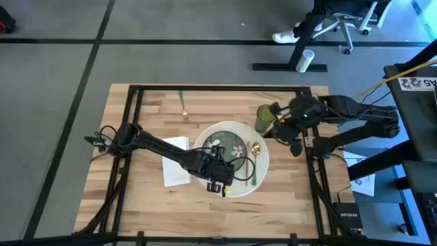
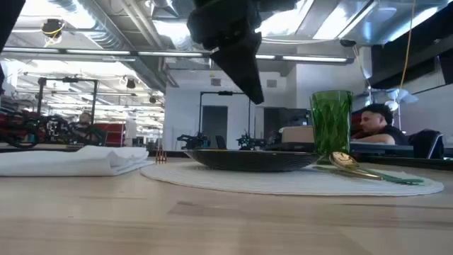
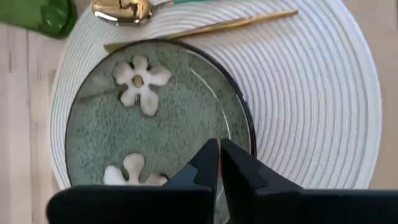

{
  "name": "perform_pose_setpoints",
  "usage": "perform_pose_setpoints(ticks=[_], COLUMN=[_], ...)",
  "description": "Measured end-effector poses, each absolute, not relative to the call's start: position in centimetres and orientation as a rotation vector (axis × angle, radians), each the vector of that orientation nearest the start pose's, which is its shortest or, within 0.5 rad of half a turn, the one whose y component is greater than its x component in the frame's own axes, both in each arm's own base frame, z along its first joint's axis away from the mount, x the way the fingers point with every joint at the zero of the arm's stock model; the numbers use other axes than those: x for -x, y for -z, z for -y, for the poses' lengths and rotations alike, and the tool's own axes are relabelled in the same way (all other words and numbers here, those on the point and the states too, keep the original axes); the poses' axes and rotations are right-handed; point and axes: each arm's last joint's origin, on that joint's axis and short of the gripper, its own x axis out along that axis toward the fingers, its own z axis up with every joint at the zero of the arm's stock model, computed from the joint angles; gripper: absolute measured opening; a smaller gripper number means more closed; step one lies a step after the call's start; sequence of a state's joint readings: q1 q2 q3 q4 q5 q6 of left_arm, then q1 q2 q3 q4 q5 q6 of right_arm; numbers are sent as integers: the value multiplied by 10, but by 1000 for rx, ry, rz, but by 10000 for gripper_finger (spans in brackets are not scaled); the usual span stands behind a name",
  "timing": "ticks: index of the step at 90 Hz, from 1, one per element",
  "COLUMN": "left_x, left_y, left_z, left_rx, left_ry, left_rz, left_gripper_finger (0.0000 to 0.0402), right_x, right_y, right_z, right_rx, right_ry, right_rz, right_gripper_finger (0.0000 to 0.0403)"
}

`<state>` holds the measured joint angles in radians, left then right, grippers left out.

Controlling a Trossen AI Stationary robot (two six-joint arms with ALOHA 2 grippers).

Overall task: Set table place
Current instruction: Put the green plate to the left side of the gold butter knife on the white table mat

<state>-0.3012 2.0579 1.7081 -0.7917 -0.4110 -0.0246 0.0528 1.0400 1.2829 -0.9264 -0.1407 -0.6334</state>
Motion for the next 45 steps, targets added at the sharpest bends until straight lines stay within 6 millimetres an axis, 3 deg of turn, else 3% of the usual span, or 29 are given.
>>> perform_pose_setpoints(ticks=[24, 45], left_x=[-421, -428], left_y=[-225, -222], left_z=[119, 122], left_rx=[-378, -326], left_ry=[-78, -25], left_rz=[-1039, -937], left_gripper_finger=[0, 0], right_x=[-168, -168], right_y=[-369, -369], right_z=[-19, -19], right_rx=[586, 604], right_ry=[-390, -375], right_rz=[-511, -469], right_gripper_finger=[0, 0])
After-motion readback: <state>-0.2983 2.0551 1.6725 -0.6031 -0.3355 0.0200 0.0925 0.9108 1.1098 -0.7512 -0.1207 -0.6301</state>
